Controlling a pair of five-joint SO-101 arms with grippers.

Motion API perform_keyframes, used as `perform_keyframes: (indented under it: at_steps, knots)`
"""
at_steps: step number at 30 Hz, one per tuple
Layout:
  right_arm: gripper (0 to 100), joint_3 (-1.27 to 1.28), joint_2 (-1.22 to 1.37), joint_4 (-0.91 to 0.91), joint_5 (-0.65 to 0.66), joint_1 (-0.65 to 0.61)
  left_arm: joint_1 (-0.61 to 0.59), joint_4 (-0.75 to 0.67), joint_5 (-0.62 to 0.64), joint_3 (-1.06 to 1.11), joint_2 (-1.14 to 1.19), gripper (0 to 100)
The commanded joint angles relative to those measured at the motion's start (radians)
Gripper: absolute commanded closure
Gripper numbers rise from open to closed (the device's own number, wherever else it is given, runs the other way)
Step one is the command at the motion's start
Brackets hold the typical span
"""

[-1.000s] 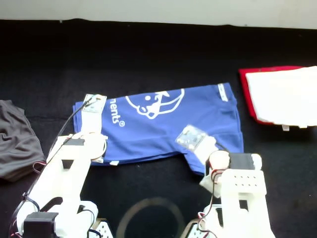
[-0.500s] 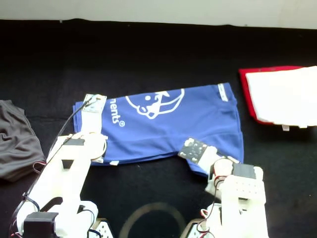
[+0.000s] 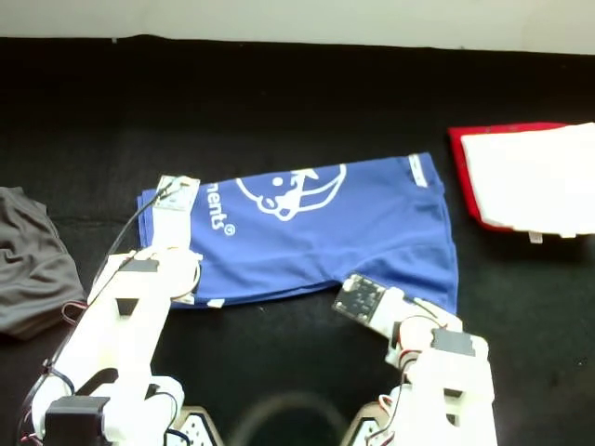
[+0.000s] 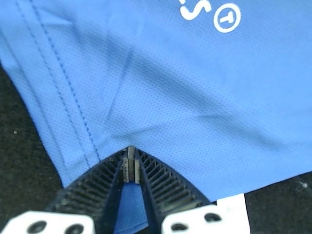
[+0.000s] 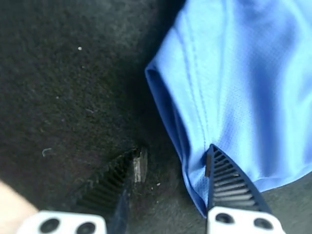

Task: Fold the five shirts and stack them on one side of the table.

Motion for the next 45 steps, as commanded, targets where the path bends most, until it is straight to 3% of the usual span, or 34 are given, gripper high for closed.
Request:
perform_keyframes:
  at_steps: [1, 6, 17, 20, 26, 37, 45]
  knots:
    - [84.4, 0.047, -0.001, -0.067, 0.074, 0.012, -0.016, -0.026, -0.002, 0.002, -0.002, 99]
    - [99.5, 0.048, -0.008, -0.065, 0.091, 0.022, -0.016, -0.026, -0.002, 0.002, -0.002, 99]
    - [95.9, -0.136, -0.008, -0.047, 0.089, 0.114, -0.016, -0.026, -0.002, 0.002, -0.002, 99]
    - [90.9, -0.188, -0.008, 0.077, 0.074, 0.097, -0.015, -0.026, -0.002, 0.002, -0.002, 99]
    - [87.9, -0.311, -0.008, 0.272, -0.100, -0.030, -0.015, -0.026, -0.002, 0.002, -0.002, 99]
    - [87.6, -0.269, 0.001, 0.263, -0.129, -0.082, -0.015, -0.026, -0.002, 0.002, -0.002, 99]
    - [87.5, -0.119, -0.001, 0.024, -0.121, -0.025, -0.015, -0.026, -0.002, 0.002, -0.002, 99]
